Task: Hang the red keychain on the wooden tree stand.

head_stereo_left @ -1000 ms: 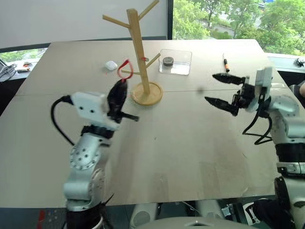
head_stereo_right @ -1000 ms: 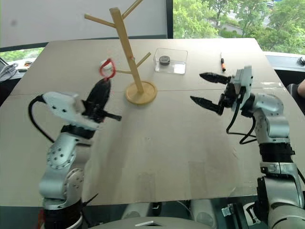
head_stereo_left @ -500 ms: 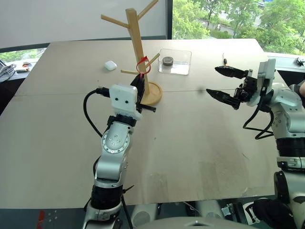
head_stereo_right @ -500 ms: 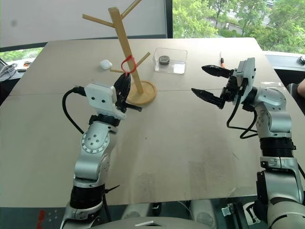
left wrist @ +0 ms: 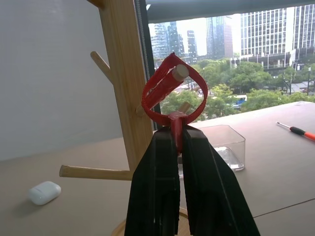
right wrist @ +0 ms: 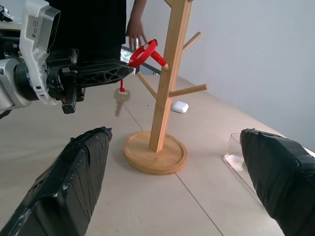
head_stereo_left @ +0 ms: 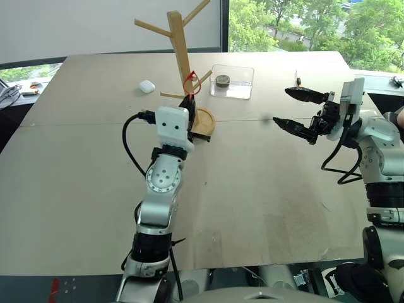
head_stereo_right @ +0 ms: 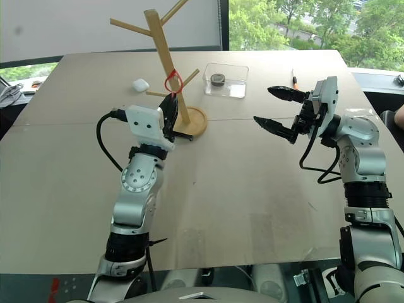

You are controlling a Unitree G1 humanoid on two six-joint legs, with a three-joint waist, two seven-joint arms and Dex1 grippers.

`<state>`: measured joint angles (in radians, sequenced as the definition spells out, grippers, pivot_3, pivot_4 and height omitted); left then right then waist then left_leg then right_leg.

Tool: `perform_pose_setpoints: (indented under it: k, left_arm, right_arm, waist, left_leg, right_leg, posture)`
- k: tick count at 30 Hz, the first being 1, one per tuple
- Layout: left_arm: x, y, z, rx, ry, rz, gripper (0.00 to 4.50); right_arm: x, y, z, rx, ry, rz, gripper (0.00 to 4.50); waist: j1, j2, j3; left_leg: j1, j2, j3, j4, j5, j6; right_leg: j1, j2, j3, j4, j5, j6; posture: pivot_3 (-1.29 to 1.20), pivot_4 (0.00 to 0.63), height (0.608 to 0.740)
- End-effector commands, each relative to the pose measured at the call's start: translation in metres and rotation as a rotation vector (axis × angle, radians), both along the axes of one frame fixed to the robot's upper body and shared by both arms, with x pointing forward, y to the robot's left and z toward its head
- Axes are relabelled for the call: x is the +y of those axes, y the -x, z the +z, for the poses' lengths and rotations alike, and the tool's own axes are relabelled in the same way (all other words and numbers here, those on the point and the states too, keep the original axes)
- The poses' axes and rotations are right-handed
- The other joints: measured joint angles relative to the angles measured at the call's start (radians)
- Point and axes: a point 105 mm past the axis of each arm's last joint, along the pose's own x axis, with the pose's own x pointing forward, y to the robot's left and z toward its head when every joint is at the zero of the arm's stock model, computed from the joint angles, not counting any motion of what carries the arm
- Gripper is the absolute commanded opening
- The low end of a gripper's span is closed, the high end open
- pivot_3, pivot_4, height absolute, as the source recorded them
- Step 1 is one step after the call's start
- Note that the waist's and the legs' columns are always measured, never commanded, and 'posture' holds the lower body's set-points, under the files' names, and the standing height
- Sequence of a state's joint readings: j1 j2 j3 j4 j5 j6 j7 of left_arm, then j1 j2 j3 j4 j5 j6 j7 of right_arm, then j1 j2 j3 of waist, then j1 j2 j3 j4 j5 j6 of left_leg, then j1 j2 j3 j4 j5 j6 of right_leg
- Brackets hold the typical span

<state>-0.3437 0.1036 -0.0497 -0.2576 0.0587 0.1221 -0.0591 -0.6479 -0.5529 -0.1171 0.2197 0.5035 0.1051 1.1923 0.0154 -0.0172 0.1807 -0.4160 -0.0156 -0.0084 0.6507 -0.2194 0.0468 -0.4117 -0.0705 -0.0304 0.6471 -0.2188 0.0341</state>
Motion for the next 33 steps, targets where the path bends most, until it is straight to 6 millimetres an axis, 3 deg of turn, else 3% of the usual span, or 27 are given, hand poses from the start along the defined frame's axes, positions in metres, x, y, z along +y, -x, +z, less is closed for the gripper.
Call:
perform_pose_setpoints:
  k: [1, 8, 11, 16, 19, 23, 27, 30, 33]
  left_arm:
    - [-0.006, -0.002, 0.016, -0.058, 0.001, -0.003, 0.07]
    - [-0.008, -0.010, 0.016, -0.048, 0.017, 0.001, 0.07]
    - [-0.007, -0.011, 0.016, -0.048, 0.015, 0.007, 1.00]
    - [-0.006, -0.011, 0.012, -0.039, 0.011, 0.007, 3.36]
    - [-0.005, -0.011, 0.012, -0.036, 0.007, 0.016, 4.31]
    - [0.005, -0.013, 0.005, 0.002, 0.048, 0.047, 4.31]
    - [0.033, -0.013, -0.009, 0.054, 0.110, 0.143, 4.31]
    - [0.065, -0.007, -0.022, 0.089, 0.138, 0.246, 4.31]
    - [0.082, -0.001, -0.030, 0.108, 0.138, 0.292, 4.31]
  right_arm:
    - [0.001, 0.002, 0.013, -0.059, -0.005, -0.001, 4.50]
    - [0.000, 0.001, 0.011, -0.060, -0.004, -0.008, 4.50]
    - [0.000, 0.001, 0.011, -0.060, -0.003, -0.011, 4.50]
    - [-0.001, 0.001, 0.009, -0.058, -0.006, -0.018, 4.50]
    - [-0.001, -0.002, 0.007, -0.046, -0.021, -0.033, 4.50]
    - [-0.003, -0.014, -0.001, -0.024, -0.059, -0.113, 4.50]
    - [-0.008, -0.031, -0.019, 0.011, -0.122, -0.251, 4.50]
    - [-0.012, -0.046, -0.032, 0.047, -0.210, -0.405, 4.50]
    - [-0.015, -0.054, -0.040, 0.063, -0.256, -0.503, 4.50]
  waist:
    - [0.000, 0.000, 0.000]
    - [0.000, 0.000, 0.000]
    - [0.000, 0.000, 0.000]
    - [0.000, 0.000, 0.000]
    - [0.000, 0.000, 0.000]
    - [-0.001, 0.000, 0.000]
    - [-0.002, 0.000, 0.000]
    - [-0.006, 0.000, 0.000]
    - [-0.002, 0.000, 0.000]
  left_leg:
    - [0.000, 0.000, 0.000, 0.000, 0.000, 0.000]
    - [0.000, 0.000, 0.000, 0.000, 0.000, 0.000]
    - [0.000, 0.000, 0.000, 0.000, 0.000, 0.000]
    - [0.000, 0.000, 0.000, 0.000, 0.000, 0.000]
    - [0.000, 0.000, 0.000, 0.000, 0.000, 0.000]
    - [0.000, 0.000, 0.000, 0.000, 0.000, 0.000]
    - [0.000, 0.000, 0.000, 0.000, 0.000, 0.000]
    - [0.000, 0.000, 0.001, 0.000, 0.000, 0.000]
    - [0.000, 0.001, 0.001, 0.000, 0.000, 0.000]
  right_leg:
    - [0.000, 0.000, 0.000, 0.000, 0.000, 0.000]
    - [0.000, 0.000, 0.000, 0.000, 0.000, 0.001]
    - [0.000, 0.000, 0.000, 0.000, 0.000, 0.001]
    - [0.000, 0.000, 0.000, 0.000, 0.000, 0.001]
    - [0.000, 0.000, 0.000, 0.000, 0.000, 0.001]
    - [0.000, 0.000, 0.000, 0.000, 0.000, 0.001]
    - [0.000, 0.000, 0.001, 0.000, 0.000, 0.001]
    - [0.000, 0.000, 0.001, 0.000, 0.000, 0.001]
    - [-0.001, 0.001, 0.001, 0.001, 0.000, 0.001]
  posture:
    - [0.00, 0.150, 0.740]
    - [0.00, 0.150, 0.740]
    - [0.00, 0.150, 0.740]
    - [0.00, 0.150, 0.740]
    - [0.00, 0.150, 0.740]
    - [0.00, 0.150, 0.740]
    - [0.00, 0.150, 0.740]
    - [0.00, 0.150, 0.740]
    - [0.00, 0.150, 0.740]
